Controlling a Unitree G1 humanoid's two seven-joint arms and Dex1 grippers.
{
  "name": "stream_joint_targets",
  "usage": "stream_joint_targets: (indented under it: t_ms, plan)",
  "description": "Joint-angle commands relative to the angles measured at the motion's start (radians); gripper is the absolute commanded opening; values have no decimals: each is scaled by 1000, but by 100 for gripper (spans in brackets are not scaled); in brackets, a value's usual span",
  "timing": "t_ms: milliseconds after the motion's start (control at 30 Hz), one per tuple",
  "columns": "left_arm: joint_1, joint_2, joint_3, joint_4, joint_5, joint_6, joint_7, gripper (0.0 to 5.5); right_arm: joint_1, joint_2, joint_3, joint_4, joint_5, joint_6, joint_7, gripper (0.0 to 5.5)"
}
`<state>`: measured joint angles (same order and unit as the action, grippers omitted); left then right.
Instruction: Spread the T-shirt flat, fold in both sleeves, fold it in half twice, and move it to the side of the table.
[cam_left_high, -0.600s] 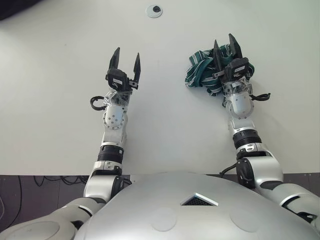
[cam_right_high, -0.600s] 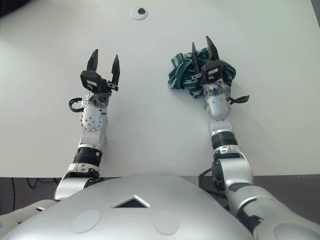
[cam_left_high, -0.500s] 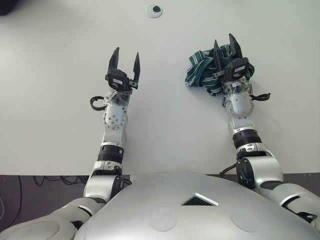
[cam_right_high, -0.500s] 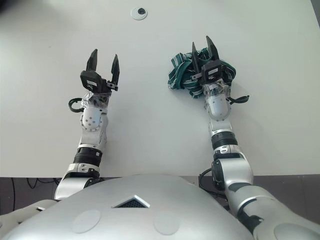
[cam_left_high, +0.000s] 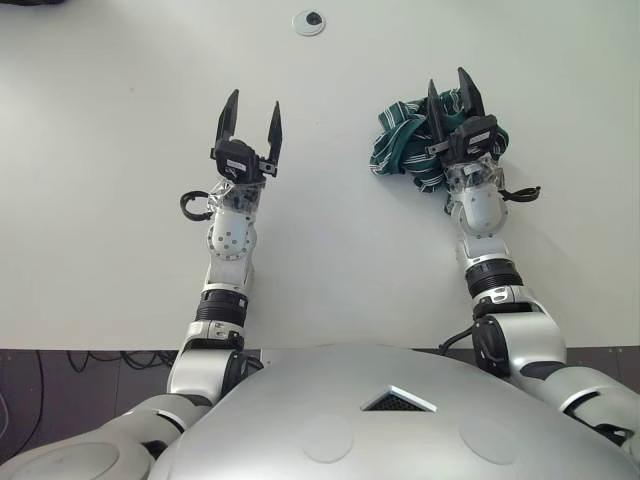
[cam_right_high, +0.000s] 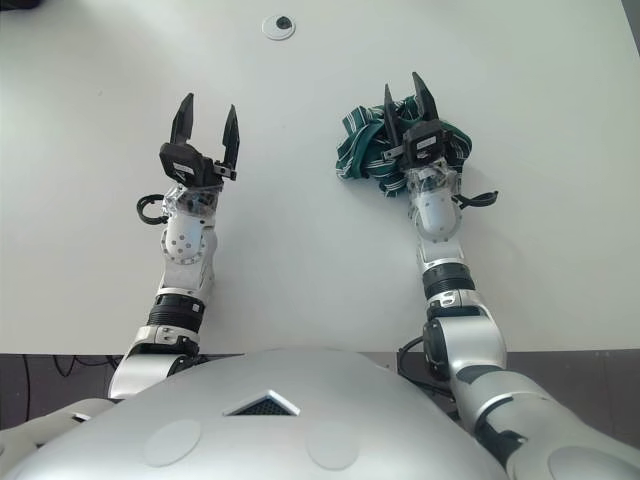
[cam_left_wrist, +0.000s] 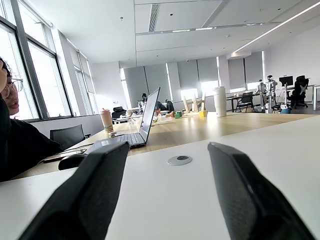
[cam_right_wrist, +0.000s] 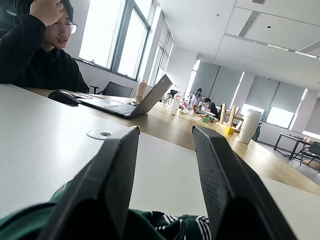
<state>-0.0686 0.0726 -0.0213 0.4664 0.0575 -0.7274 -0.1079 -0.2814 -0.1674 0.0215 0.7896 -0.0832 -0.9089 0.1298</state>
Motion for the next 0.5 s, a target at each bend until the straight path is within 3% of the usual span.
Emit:
stream_joint_targets:
  t_ms: [33, 133, 267, 433, 500]
  plan:
    - [8, -3, -3, 22, 6, -20, 10, 288, -7, 4, 4, 8, -1, -4, 4, 193]
    - [7, -3, -2, 29, 33, -38, 35, 288, -7, 3, 4, 7, 0, -5, 5, 193]
    - [7, 14, -93, 73, 41, -15, -87, 288, 14, -6, -12, -54, 17, -7, -3, 193]
    - [-3, 40, -229, -25, 63, 131, -264, 288, 137, -163, -72, -584, 309, 132, 136, 193]
    - [-21, 43, -284, -59, 70, 258, -344, 288, 159, -248, -130, -688, 349, 184, 164, 193]
